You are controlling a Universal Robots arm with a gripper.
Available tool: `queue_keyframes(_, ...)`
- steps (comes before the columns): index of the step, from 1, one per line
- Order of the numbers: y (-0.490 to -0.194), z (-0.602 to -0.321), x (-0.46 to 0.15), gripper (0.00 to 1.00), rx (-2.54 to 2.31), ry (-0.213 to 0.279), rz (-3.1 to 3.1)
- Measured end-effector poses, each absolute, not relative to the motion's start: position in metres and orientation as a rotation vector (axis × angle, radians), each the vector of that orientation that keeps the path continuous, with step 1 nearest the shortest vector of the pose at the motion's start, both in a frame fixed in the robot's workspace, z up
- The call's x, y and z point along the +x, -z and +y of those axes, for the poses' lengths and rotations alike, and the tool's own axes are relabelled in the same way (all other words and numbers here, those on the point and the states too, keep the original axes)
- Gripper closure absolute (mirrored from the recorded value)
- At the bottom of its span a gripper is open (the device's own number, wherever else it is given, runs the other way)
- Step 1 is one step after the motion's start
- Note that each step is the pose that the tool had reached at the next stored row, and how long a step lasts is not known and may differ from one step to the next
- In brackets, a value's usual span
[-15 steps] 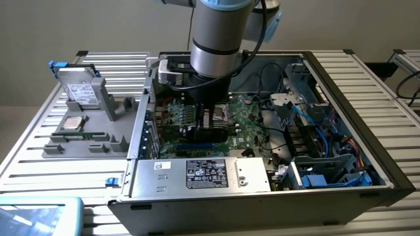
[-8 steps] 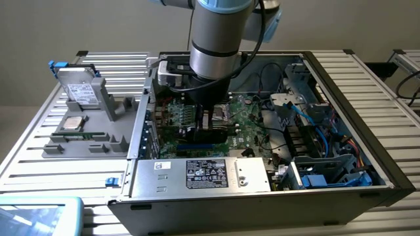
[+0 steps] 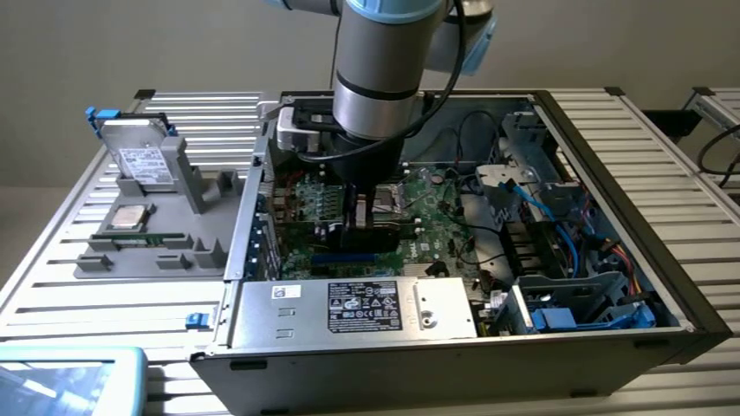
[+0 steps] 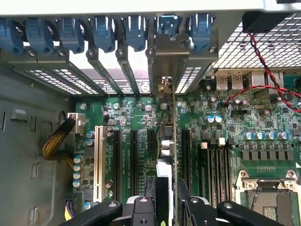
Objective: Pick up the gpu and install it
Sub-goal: 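Insert the gpu into the slot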
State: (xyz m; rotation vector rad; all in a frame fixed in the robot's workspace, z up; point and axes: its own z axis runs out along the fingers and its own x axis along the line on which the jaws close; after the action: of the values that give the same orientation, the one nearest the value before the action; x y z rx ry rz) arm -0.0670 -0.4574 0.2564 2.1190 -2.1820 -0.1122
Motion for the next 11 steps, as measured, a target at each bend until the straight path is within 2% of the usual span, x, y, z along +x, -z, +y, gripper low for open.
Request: queue_keyframes(11, -0.2542, -0.4563, -0.0692, 0.71, 2.12, 0.113, -2.182)
